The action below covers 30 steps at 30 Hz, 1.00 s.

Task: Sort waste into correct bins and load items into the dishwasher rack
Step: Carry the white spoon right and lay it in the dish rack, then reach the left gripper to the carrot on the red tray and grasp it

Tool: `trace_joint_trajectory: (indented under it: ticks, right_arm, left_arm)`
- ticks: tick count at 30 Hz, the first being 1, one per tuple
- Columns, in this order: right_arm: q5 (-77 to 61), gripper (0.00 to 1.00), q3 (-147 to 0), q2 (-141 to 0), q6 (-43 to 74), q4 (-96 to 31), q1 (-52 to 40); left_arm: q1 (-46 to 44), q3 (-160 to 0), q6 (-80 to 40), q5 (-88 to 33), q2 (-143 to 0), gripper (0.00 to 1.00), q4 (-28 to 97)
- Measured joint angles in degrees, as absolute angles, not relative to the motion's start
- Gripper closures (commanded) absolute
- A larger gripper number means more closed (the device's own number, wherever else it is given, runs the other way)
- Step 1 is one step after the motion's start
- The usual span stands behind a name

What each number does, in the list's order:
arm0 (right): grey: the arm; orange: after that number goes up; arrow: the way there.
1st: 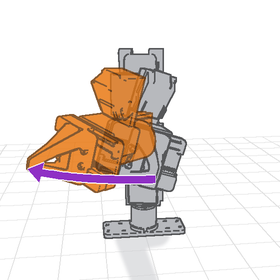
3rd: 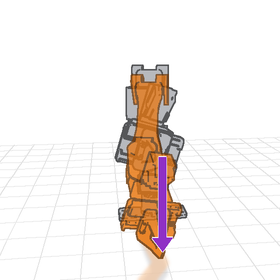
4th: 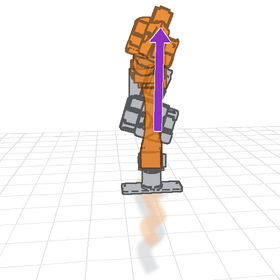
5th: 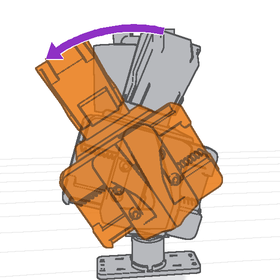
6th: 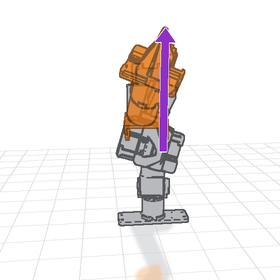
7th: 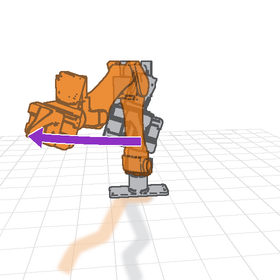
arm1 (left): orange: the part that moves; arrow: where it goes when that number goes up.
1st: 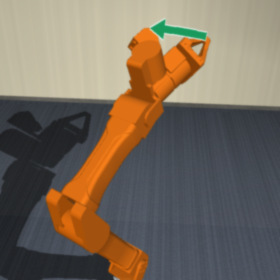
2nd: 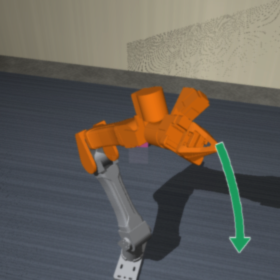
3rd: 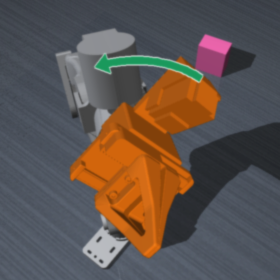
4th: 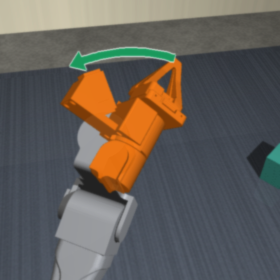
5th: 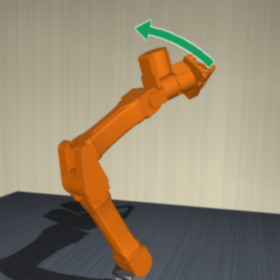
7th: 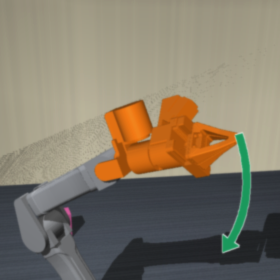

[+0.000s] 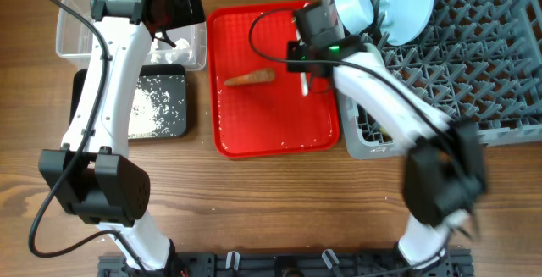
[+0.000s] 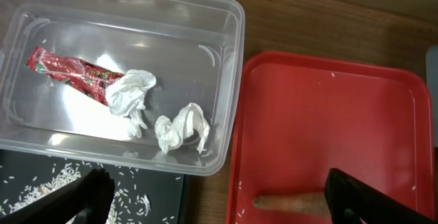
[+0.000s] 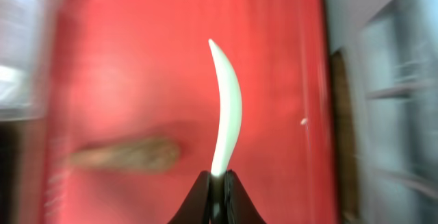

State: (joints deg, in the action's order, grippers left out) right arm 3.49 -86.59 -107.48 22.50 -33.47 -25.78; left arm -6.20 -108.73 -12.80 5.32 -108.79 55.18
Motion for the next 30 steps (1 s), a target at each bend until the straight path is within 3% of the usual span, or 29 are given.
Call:
trace_joint_trajectory:
  ticks: [2,6,11,16,17,22,23,30]
  right_arm:
    - [3.6,0.96,-86.74,-95.15,24.23,-39.55,-23.09]
    - [13.17,0.96,-87.2,-84.99,36.82,-50.28,-13.8]
    - [22.68,0.96,-81.95,-86.08,57.67,-53.36,-0.99]
    - [23.59,0.94,-74.32,-91.94,70.37,-44.42,2.44]
    - [23.57,0.83,-73.82,-93.17,71.31,-43.33,2.44]
    - [23.16,0.1,-73.36,-96.4,72.69,-39.86,2.42]
    - [22.61,0.01,-73.36,-96.4,70.35,-38.63,2.42]
    - [11.66,0.0,-74.72,-93.8,43.48,-37.21,2.44]
  left_arm:
    - [-6.2,-108.73,-12.8,5.34,-108.79,0.0,55.18]
    - [-6.2,-108.73,-12.8,5.34,-108.79,0.0,55.16]
    - [-6.2,-108.73,-12.8,5.34,-108.79,0.0,55.18]
    - [-6.2,-108.73,-12.8,5.32,-108.79,0.0,55.2]
    - [-6.2,-108.73,-12.8,5.32,-108.79,0.0,55.18]
    - [-6.2,-108.73,-12.8,5.32,-108.79,0.0,55.2]
    - [-6.2,-108.73,-12.8,5.32,-108.79,0.0,55.2]
    - [-6.2,-108.73,-12.8,5.32,-108.79,0.0,55.18]
